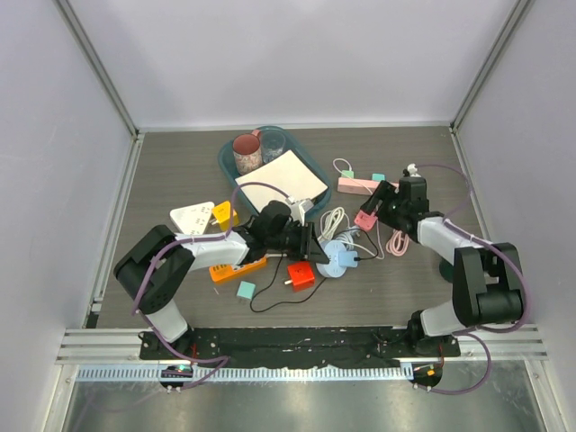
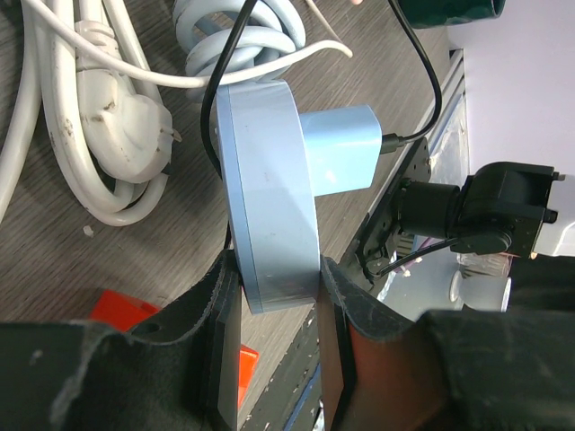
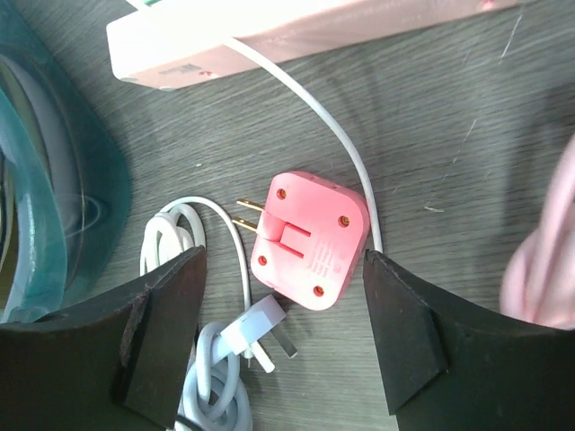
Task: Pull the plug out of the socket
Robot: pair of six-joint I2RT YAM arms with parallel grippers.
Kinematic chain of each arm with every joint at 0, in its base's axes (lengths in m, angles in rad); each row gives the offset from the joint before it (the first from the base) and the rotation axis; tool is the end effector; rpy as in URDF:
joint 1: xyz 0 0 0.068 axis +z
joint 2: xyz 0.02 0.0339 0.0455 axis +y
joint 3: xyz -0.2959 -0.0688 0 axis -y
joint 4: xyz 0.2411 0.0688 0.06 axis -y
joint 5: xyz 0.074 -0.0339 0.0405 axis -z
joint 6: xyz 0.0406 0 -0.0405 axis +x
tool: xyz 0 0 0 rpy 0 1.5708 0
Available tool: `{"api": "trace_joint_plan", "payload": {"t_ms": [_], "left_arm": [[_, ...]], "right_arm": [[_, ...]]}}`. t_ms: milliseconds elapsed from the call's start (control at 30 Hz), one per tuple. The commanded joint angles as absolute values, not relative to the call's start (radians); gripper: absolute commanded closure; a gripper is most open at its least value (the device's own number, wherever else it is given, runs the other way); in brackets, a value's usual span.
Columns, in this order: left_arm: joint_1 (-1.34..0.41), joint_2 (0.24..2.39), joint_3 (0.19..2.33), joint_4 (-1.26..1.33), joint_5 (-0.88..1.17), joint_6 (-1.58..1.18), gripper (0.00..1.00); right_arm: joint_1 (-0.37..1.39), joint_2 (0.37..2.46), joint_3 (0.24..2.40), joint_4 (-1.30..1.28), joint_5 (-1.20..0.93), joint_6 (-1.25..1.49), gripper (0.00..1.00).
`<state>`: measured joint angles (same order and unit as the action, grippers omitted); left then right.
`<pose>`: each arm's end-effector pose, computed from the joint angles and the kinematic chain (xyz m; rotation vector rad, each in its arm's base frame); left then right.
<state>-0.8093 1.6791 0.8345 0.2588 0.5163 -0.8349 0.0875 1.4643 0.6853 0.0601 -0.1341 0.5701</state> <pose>0.2256 -0.2657 0.2068 0.3161 2.4568 -1.4049 0.2867 0.0306 0.2058 0.4880 2.2801 0.4896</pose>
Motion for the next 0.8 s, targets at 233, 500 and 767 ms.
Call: {"api": "trace_joint_plan", "payload": {"t_ms": [233,500,767], "left_arm": [[-0.815,1.649,0.853,0.315,0.541,-0.847,1.00],[-0.816,1.658,0.865,0.310,0.523,-0.853,1.00],[-0.816,1.684,0.888,0.298,0.515,-0.867,1.00]], "right_arm": [[0.087,1.240,0.885,-0.323,-0.139,0.480,0.24],[0.095,1.033,0.850,-0.435,-0.317,0.525,0.27],[0.101,0.870,0.698,-0.491,-0.433,0.565,0.28]]}}
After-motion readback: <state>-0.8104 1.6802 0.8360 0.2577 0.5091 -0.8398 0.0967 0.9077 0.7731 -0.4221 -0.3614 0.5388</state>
